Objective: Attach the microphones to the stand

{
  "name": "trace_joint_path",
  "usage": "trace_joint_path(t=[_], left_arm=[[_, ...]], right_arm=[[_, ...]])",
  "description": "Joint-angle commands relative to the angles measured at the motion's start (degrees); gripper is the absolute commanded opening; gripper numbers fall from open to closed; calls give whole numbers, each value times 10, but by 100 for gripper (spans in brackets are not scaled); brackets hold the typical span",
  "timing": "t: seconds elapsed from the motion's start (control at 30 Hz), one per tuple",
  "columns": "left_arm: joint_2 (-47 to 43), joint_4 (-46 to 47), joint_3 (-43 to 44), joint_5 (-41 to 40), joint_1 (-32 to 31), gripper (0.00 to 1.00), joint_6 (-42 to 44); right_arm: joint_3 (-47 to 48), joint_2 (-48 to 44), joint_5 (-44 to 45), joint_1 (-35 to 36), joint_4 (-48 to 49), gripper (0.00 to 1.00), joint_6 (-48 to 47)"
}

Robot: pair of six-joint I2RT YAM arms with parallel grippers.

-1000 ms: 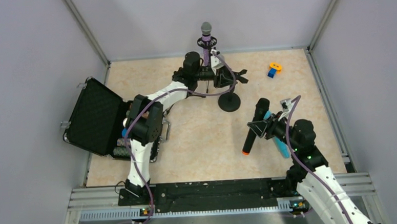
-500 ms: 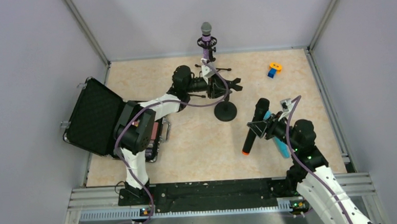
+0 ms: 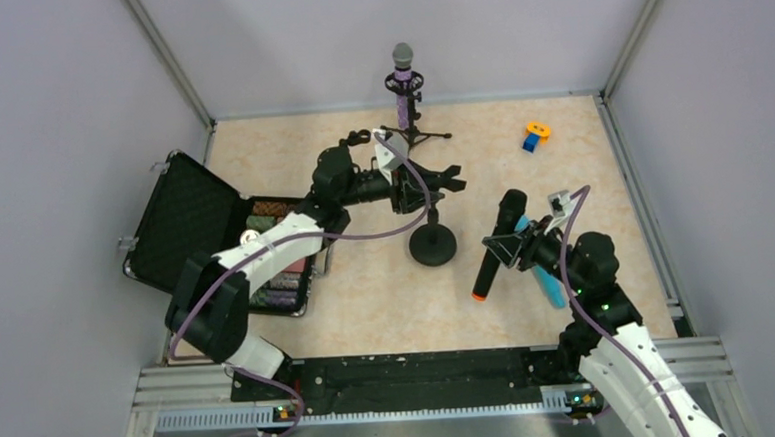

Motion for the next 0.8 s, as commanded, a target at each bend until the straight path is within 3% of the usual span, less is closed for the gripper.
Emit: trace_joint_path(t=[0.0,0.23,0.47,0.53,0.6,0.7,0.77], left_arm=[[-76,-1,-38,-39,-12,0,10],[-134,-102,-66,-48,-37,0,44],[-151,-78,-122,-38,-53,0,86],[-154,-60,-137,-31,-55,4,83],[-157,-49,-148,-31,-56,12,82],[-166,-50,-159,-43,-56,43,91],[-174,-55,-164,-56,-56,59,103]], right_arm=[[39,-8,-4,4,49,0,2],[38,-8,-4,4,56,0,6],[36,-8,-9,5,63,0,16],[38,-9,-10,4,64,0,16],[39,-9,-10,4,62,0,16],[39,-9,-11,5,62,0,16],[39,-8,-11,4,60,0,17]])
